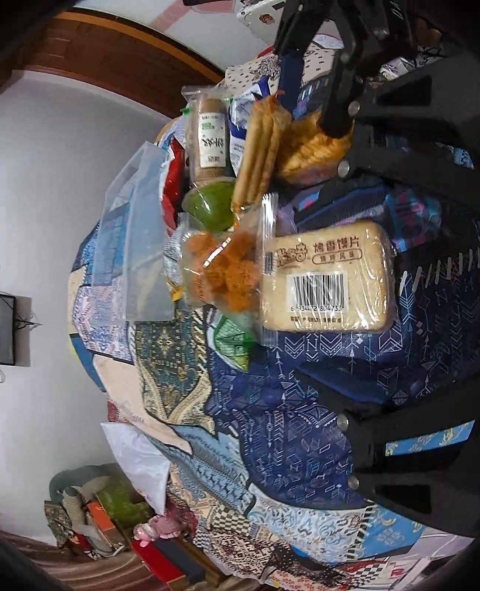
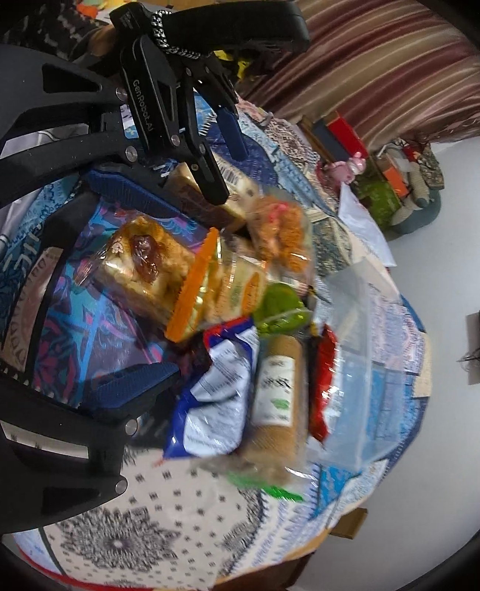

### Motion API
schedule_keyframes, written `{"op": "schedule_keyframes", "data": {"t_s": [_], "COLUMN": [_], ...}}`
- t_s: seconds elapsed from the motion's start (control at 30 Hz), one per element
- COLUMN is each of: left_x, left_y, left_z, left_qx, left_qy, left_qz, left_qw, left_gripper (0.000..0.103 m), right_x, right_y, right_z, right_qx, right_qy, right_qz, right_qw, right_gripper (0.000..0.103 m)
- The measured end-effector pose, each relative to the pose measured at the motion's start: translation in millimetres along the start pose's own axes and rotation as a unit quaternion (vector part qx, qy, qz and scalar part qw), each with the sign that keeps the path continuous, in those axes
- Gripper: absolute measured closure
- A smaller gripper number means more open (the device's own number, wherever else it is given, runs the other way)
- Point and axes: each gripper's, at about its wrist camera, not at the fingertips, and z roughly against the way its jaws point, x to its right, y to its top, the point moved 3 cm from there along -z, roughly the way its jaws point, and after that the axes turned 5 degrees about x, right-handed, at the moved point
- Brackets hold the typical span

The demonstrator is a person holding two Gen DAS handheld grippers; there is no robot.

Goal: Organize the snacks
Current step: 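Grasp the barcoded rice cake pack with the left gripper while the right grasps the puffed snack bag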

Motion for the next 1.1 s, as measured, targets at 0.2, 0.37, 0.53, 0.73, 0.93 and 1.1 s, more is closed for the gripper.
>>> {"op": "schedule_keyframes", "data": {"t_s": [0.2,0.37,0.53,0.73,0.93,1.1], "left_x": [3.8,8.5,8.3,7.2,10.1,15.4], "left_y": [-4.9,-8.2,-9.0,-7.3,2.8,18.6], "left_z": [-8.7,-10.8,-6.1,8.8,34.2,55.8], "left_qx": [-0.011,-0.007,-0.007,0.004,0.034,0.065], "left_qy": [-0.008,0.007,0.006,0.004,-0.002,-0.010], "left_qz": [0.000,-0.014,-0.015,-0.014,-0.016,-0.017], "left_qw": [0.9999,0.9998,0.9998,0.9999,0.9993,0.9977], "left_gripper": [0.045,0.048,0.048,0.049,0.049,0.049], "right_x": [-1.9,-6.9,-10.0,-7.3,-7.7,-12.1], "right_y": [-4.6,-3.8,-1.0,-1.4,1.8,6.4], "right_z": [-15.6,-22.9,-28.0,-19.1,-0.7,19.6], "right_qx": [-0.023,-0.034,-0.031,-0.016,0.007,0.034], "right_qy": [0.021,0.018,0.013,0.008,0.023,0.026], "right_qz": [-0.019,-0.015,-0.003,-0.001,-0.002,0.003], "right_qw": [0.999,0.999,0.999,1.000,1.000,0.999], "right_gripper": [0.032,0.032,0.041,0.048,0.050,0.050]}}
